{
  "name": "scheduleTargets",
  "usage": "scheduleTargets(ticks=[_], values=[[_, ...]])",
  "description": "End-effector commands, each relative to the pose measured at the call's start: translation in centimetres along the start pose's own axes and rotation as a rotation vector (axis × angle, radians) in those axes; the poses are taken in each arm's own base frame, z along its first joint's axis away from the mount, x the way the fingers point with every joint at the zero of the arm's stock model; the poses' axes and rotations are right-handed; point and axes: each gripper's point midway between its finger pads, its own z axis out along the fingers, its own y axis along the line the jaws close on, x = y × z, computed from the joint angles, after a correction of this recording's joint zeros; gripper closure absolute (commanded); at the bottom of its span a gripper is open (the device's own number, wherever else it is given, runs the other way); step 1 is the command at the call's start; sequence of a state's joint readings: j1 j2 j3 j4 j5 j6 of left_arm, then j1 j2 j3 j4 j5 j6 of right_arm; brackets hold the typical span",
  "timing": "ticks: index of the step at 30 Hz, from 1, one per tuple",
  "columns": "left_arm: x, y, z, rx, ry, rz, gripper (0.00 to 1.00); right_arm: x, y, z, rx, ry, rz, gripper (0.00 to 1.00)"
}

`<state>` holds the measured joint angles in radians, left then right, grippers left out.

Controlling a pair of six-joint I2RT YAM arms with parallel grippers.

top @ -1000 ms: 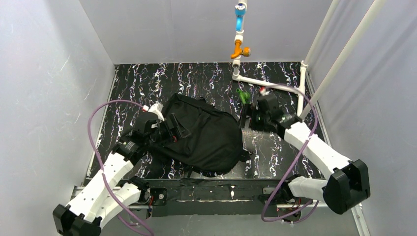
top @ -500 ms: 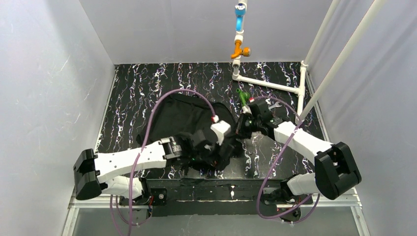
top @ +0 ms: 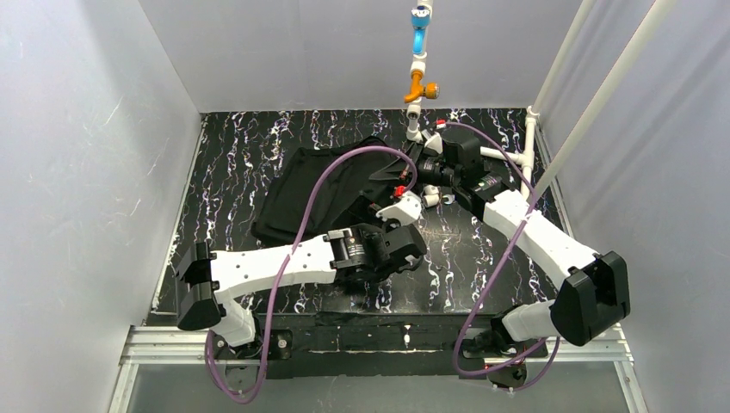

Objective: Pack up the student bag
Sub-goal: Pick up the student bag at the center of the board, then place the student bag at the center of the board.

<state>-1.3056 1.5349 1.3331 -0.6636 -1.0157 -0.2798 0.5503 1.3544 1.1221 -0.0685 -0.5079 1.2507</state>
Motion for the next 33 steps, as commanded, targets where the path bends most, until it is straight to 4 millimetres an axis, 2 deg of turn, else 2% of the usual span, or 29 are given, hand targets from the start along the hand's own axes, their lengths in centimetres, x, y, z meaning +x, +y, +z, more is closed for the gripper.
scheduleTargets(ticks=[1,2,4,6,7,10,11,12,15,18,20,23,26,31,33], values=[[-3.1,7.3,-1.8,-0.322,-0.089,0.037,0.16,-0.3,9.3,-1.8,-0.268,0.011,-0.07,0.99],[-3.3,7.8,-1.9,-0.328,-0.089,0.036,0.29,-0.4,9.7,-1.8,-0.276,0.017,-0.081,0.99],[-3.6,8.8,-1.7,-0.31,-0.077,0.021,0.62,-0.6,10.4,-1.7,-0.282,0.016,-0.12,0.98],[-3.9,10.1,-1.3,-0.267,-0.056,-0.015,0.93,-0.9,10.8,-1.6,-0.288,0.014,-0.18,0.75],[-4.2,11.4,-1.4,-0.262,-0.056,-0.049,1.0,-1.5,10.7,-1.5,-0.273,-0.001,-0.252,0.61],[-5.7,16.0,-2.0,-0.26,-0.065,-0.147,1.0,-5.3,8.9,-2.7,-0.033,-0.123,-0.451,0.17],[-6.3,18.0,-2.2,-0.266,-0.071,-0.198,1.0,-7.0,8.8,-3.8,0.048,-0.195,-0.507,0.06],[-7.0,19.9,-2.6,-0.272,-0.083,-0.242,1.0,-8.2,8.7,-5.0,0.115,-0.255,-0.554,0.02],[-8.9,25.6,-2.8,-0.329,-0.127,-0.331,1.0,-10.5,9.9,-8.4,0.199,-0.4,-0.646,0.01],[-10.8,29.6,-2.3,-0.379,-0.161,-0.378,1.0,-10.7,10.0,-9.8,0.218,-0.446,-0.669,0.02],[-11.5,31.7,-1.1,-0.43,-0.17,-0.38,1.0,-10.1,9.0,-9.5,0.222,-0.419,-0.656,0.02],[-12.3,34.1,1.1,-0.441,-0.202,-0.405,1.0,-8.8,5.9,-8.6,0.253,-0.347,-0.613,0.02],[-13.5,36.9,2.4,-0.468,-0.234,-0.448,1.0,-7.7,3.3,-8.0,0.277,-0.292,-0.578,0.02],[-15.4,41.2,2.1,-0.527,-0.316,-0.527,1.0,-6.9,1.2,-7.7,0.303,-0.255,-0.555,0.02],[-15.1,43.3,1.4,-0.607,-0.313,-0.587,1.0,-6.9,0.7,-7.5,0.31,-0.247,-0.552,0.02]])
